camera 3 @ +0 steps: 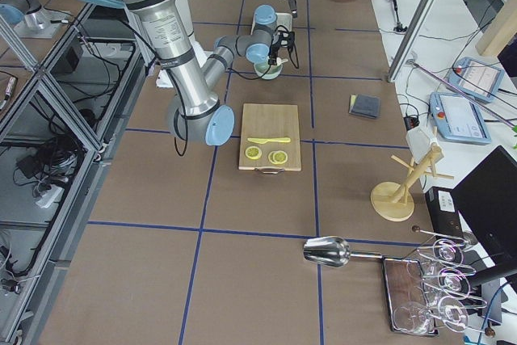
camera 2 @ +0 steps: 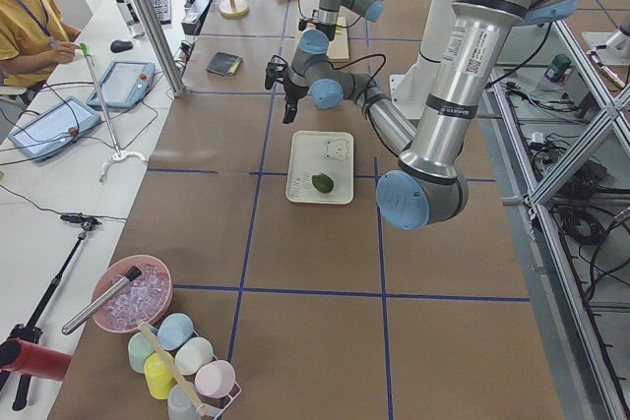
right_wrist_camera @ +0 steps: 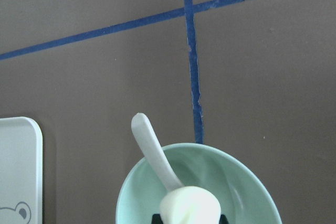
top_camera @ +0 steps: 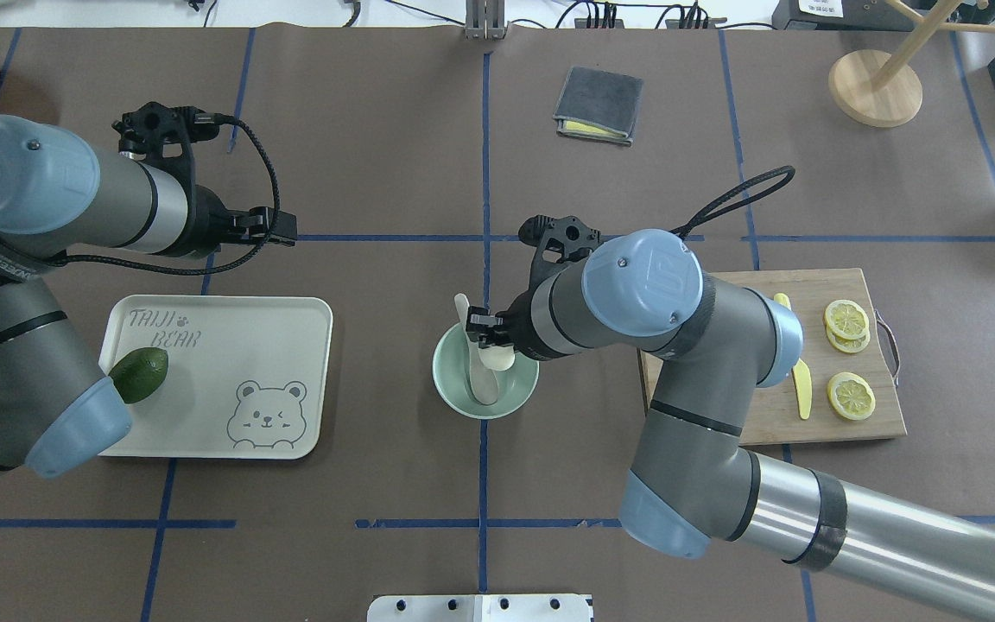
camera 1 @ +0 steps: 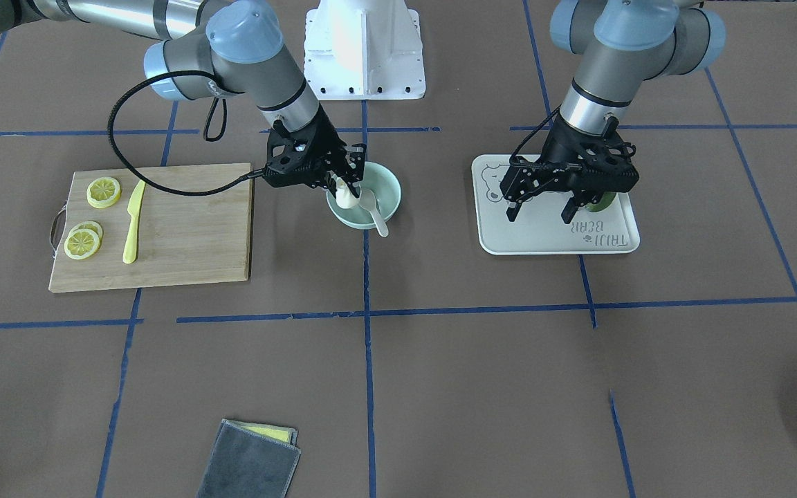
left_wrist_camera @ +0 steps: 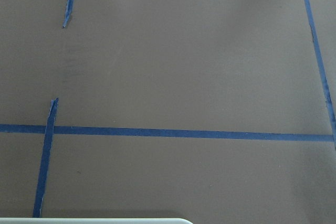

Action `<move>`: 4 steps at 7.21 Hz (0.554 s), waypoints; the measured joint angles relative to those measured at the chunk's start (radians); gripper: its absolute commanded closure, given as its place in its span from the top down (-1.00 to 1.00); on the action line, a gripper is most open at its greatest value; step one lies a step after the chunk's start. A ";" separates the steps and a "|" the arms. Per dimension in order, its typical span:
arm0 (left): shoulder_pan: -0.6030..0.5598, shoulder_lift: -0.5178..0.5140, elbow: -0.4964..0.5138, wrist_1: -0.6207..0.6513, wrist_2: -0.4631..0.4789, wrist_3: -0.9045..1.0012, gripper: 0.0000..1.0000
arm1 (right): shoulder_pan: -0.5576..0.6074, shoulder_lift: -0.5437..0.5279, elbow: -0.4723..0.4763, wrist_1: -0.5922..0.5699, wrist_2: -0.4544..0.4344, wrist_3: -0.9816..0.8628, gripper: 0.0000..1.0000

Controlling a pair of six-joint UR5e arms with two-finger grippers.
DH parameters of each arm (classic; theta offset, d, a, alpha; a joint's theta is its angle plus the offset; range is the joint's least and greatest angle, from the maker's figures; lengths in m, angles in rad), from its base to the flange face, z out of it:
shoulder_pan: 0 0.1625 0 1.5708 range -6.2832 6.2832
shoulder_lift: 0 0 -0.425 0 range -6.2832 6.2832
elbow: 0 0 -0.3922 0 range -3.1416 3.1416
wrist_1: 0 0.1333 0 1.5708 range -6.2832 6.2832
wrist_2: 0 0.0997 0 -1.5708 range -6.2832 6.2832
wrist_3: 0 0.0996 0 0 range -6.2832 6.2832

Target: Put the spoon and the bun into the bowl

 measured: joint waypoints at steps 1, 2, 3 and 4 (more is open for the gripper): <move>-0.001 -0.001 0.000 0.000 0.001 0.000 1.00 | -0.017 0.002 -0.002 0.001 -0.011 0.005 0.37; -0.001 -0.001 0.000 0.000 0.002 -0.001 1.00 | -0.026 0.001 -0.004 0.001 -0.017 0.006 0.72; -0.001 -0.002 0.000 0.000 0.002 -0.002 1.00 | -0.031 0.001 -0.005 0.001 -0.021 0.007 0.89; -0.001 -0.002 0.001 0.000 0.002 -0.003 1.00 | -0.032 0.001 -0.005 0.001 -0.023 0.007 0.99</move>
